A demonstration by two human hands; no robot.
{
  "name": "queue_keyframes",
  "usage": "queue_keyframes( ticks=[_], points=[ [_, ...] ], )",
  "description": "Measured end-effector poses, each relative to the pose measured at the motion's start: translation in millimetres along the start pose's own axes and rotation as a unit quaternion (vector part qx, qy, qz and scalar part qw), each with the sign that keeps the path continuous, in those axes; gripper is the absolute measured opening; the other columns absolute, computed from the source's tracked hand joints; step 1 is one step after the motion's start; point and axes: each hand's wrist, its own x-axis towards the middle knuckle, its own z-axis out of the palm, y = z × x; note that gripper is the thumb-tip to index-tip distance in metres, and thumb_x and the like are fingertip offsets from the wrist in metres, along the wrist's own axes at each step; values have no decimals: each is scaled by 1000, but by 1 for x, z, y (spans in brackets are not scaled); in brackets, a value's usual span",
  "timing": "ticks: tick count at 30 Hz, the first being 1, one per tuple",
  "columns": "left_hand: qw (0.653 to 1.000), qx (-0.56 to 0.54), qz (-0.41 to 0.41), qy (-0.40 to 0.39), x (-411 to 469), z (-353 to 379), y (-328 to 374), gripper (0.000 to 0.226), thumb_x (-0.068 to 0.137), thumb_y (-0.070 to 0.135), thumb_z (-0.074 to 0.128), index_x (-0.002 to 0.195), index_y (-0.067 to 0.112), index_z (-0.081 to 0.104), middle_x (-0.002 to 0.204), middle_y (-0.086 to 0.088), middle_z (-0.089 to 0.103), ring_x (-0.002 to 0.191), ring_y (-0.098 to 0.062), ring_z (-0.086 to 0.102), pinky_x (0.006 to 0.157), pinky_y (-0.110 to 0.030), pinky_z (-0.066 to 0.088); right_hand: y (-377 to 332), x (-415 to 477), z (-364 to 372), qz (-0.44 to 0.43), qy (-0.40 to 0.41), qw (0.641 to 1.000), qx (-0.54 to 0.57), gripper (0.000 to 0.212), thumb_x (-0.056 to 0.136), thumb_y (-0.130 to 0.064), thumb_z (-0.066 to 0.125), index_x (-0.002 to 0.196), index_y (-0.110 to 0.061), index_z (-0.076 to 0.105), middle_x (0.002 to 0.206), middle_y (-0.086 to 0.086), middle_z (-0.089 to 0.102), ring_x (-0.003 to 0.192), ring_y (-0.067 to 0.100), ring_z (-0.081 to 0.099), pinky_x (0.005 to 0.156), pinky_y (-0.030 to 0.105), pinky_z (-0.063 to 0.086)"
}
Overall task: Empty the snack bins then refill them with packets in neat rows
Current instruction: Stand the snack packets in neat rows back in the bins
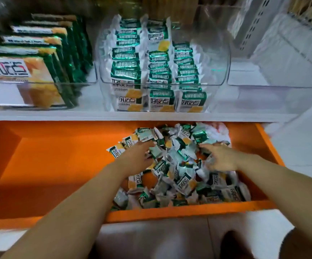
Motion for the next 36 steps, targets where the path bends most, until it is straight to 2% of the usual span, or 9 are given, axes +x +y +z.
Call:
queue_keyframes(
  ticks=[4, 10, 15, 19, 25, 27, 29, 32, 36],
  points=[
    [999, -16, -38, 6, 37, 12, -21, 62, 93, 32, 58, 148, 23, 30, 142, -13, 40, 113, -30, 55, 86, -30, 46, 7, 43, 6, 23, 23, 996, 80, 95, 82, -36, 72, 152, -24, 10, 153, 12, 30, 131, 27, 41, 100, 25, 36],
    [995, 12, -84, 50, 91, 32, -46, 72, 87, 31, 63, 149, 25, 27, 149, -12, 26, 135, -37, 28, 110, -42, 27, -3, 114, 30, -7, 70, 982, 173, 100, 79, -38, 75, 151, -38, 6, 160, -1, 2, 146, 24, 9, 113, 31, 21],
    [995, 42, -82, 47, 133, 37, -59, 69, 87, 42, 61, 146, 22, 32, 145, -13, 38, 137, -34, 25, 112, -40, 20, -1, 154, 40, -30, 105, 982, 156, 98, 75, -50, 74, 151, -25, 17, 157, 3, 20, 141, 29, 23, 112, 40, 29],
    [997, 15, -65, 34, 148, 39, -61, 55, 79, 42, 69, 129, 26, 53, 130, -2, 54, 126, -25, 44, 98, -29, 31, 0, 157, 42, -93, 61, 986, 126, 102, 78, -39, 75, 153, -23, 8, 160, 2, 9, 146, 23, 14, 116, 37, 23],
    [990, 114, -12, -87, 121, 44, -53, 83, 86, 55, 59, 152, 30, 15, 155, 0, 28, 141, -25, 26, 115, -37, 16, -8, 120, 58, -77, -64, 989, 111, 73, 91, -55, 49, 150, -37, 11, 158, -12, -6, 147, 14, -7, 115, 34, 6],
    [985, 110, -17, -134, 105, 49, -54, 83, 87, 57, 56, 152, 33, 9, 159, -1, 17, 145, -26, 15, 117, -41, 9, -9, 116, 59, -74, -71, 979, 178, 49, 100, -41, 39, 147, -34, 29, 159, -9, 8, 147, 12, 1, 110, 18, 1],
    [978, 72, -31, -191, 95, 51, -58, 79, 88, 59, 53, 151, 40, 8, 161, 0, 5, 147, -28, 7, 119, -45, 11, -9, 113, 57, -83, -78, 971, 210, 40, 102, -17, 37, 142, -22, 42, 153, -2, 27, 143, 18, 22, 106, 6, 12],
    [960, -24, -67, -271, 89, 47, -66, 72, 88, 62, 51, 147, 49, 13, 161, 6, -4, 148, -26, 8, 118, -44, 20, -5, 108, 55, -61, -98, 972, 206, 55, 95, -10, 52, 140, -36, 37, 151, -4, 32, 125, 31, 50, 104, 44, 43],
    [928, -170, -119, -309, 87, 39, -65, 66, 91, 59, 49, 148, 49, 17, 159, 13, 4, 147, -23, 11, 105, -44, 38, -5, 110, 47, -44, -48, 985, 158, 85, 85, -20, 70, 149, -35, 17, 154, 2, 29, 132, 25, 42, 105, 32, 40]
  ],
)
